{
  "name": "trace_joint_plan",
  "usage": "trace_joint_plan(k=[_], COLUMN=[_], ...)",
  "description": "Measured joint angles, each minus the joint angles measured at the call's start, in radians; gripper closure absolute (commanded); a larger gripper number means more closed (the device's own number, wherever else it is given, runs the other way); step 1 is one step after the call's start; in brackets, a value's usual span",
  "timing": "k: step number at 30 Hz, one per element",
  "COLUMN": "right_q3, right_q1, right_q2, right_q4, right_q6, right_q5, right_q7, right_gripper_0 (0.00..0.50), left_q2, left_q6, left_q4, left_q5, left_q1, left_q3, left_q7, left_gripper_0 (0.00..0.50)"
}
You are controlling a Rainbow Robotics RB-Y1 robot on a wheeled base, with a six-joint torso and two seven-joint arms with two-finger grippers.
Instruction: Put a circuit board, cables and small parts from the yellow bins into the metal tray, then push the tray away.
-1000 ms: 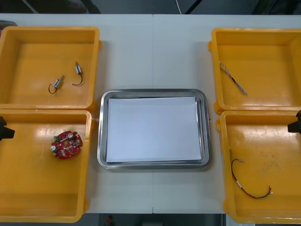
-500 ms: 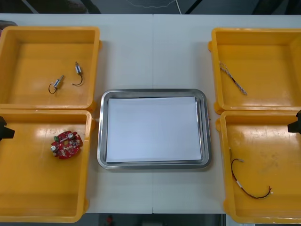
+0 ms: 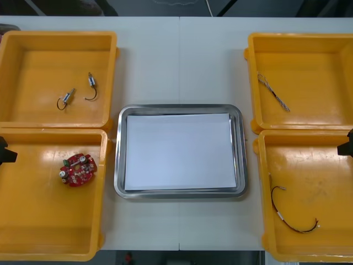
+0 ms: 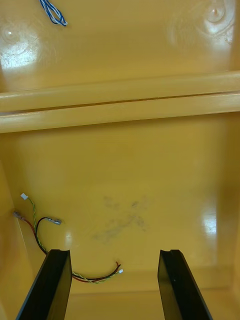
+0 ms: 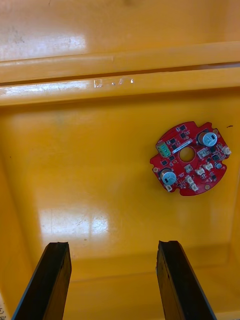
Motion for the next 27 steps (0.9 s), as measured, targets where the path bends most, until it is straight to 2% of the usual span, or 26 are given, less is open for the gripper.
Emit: trace_joint_plan(k=[27], right_q3=[0.007], right_q1=[0.002], right_q2=[0.002], right_q4=[0.014], right_q6=[0.0], right_q5=[-0.002], right_q7=[0.0], right_gripper_0=[0.0], left_q2=[0.0], left_q6=[0.0], left_q4=[0.001], left_q5=[0.0], left_q1=[0.009], left_q3=[-0.015], left_q7=[0.0], left_gripper_0=[0.0])
